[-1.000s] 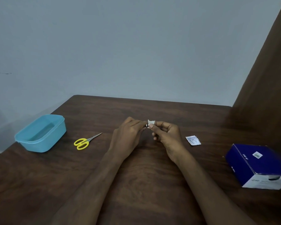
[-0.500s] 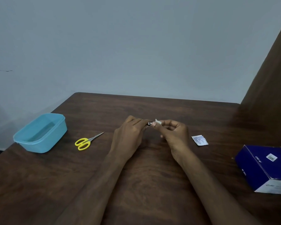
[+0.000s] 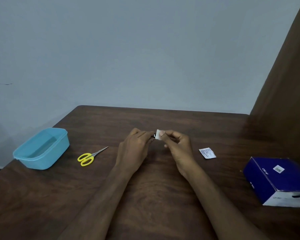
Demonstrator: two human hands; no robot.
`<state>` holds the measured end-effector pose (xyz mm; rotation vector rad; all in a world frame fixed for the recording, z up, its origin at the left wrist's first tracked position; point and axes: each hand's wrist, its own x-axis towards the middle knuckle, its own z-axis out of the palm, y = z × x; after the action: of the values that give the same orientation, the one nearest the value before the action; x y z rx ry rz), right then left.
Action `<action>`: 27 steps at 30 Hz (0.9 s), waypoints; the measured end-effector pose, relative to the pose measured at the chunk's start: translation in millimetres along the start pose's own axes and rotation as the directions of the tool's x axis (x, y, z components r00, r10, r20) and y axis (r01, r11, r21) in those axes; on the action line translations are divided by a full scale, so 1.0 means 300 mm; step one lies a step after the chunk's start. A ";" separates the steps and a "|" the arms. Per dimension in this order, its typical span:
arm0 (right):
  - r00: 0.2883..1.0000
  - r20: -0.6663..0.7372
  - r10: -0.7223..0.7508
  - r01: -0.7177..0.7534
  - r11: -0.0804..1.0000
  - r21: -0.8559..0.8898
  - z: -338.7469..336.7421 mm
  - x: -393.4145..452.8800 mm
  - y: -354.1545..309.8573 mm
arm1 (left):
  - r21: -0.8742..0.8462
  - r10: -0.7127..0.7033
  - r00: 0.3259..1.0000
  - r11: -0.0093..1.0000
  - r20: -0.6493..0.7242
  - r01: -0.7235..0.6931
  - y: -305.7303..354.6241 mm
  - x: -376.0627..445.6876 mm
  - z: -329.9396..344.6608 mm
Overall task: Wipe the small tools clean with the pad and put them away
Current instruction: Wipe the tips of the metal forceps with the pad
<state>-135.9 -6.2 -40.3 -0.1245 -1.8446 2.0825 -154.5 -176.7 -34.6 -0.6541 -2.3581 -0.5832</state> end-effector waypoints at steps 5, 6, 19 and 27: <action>1.000 -0.012 0.019 -0.017 0.996 0.085 -0.001 -0.015 -0.014 | -0.038 0.044 0.999 0.998 -0.004 -0.044 0.001 -0.010 -0.010; 0.999 -0.019 0.039 -0.037 0.994 0.099 -0.001 -0.014 -0.015 | -0.041 0.044 0.999 0.998 -0.005 -0.044 0.003 -0.009 -0.012; 1.000 0.026 0.013 -0.014 0.999 0.048 -0.007 -0.027 -0.032 | -0.073 0.048 0.999 0.996 -0.014 -0.049 0.002 -0.009 -0.013; 0.998 0.068 0.007 -0.008 1.000 0.015 -0.008 -0.031 -0.038 | -0.084 0.048 0.999 0.995 0.021 -0.046 0.010 -0.007 -0.031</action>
<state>-124.1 -5.8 -31.0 -0.0583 -1.8698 2.1300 -147.1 -180.1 -28.7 -0.7557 -2.3431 -0.6592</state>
